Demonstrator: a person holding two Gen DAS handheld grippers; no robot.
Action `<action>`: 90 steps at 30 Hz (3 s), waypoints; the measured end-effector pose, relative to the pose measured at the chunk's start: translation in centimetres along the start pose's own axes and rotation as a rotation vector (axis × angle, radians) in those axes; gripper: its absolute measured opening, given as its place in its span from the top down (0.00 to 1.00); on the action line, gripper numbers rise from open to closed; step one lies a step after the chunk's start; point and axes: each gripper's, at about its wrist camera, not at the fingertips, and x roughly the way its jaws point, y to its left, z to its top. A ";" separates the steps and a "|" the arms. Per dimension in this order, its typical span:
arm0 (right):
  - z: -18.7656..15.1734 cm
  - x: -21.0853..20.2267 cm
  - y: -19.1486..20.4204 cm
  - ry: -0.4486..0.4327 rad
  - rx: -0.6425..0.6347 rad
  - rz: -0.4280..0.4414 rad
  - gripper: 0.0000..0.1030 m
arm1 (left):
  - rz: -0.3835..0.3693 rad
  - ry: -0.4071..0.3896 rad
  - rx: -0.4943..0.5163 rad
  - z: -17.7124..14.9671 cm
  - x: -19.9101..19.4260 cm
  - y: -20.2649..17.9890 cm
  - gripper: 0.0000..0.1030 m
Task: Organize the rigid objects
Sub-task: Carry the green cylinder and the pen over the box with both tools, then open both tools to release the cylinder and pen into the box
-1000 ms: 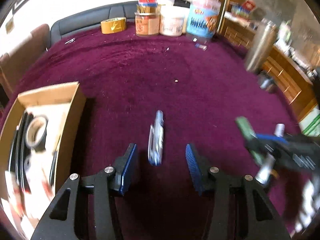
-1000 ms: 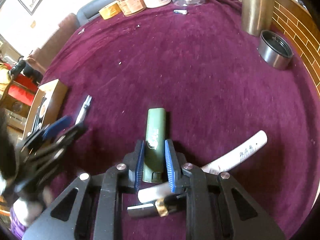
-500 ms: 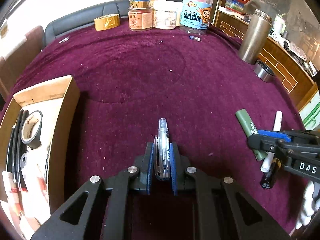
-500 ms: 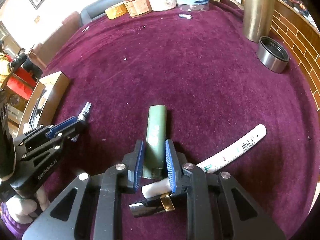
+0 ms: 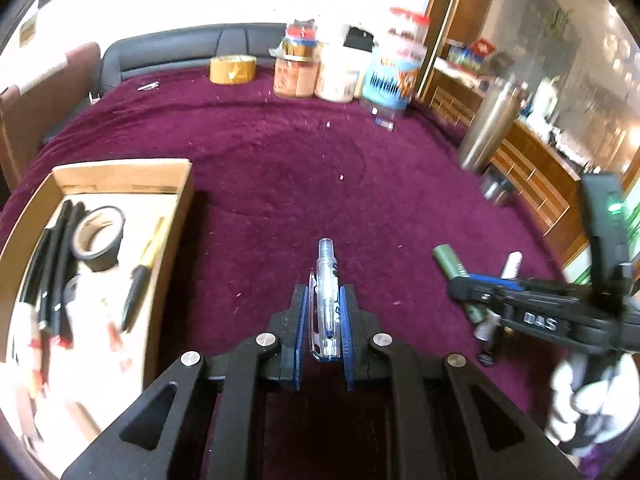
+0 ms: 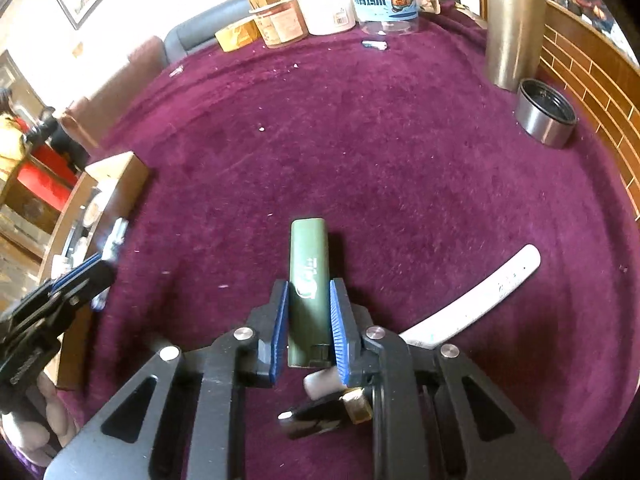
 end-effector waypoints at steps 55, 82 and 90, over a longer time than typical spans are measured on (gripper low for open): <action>-2.2 8.3 27.4 0.186 -0.348 0.243 0.82 | 0.326 0.112 -0.370 0.3 -2.7 25.6 0.84; -4.9 -0.5 22.8 -0.073 -0.329 0.246 0.59 | 0.295 -0.279 -0.380 -4.6 -15.0 16.8 0.42; -6.9 -2.8 19.1 -0.233 -0.286 0.100 0.57 | 0.452 -0.335 -0.274 -6.5 -13.6 10.2 0.42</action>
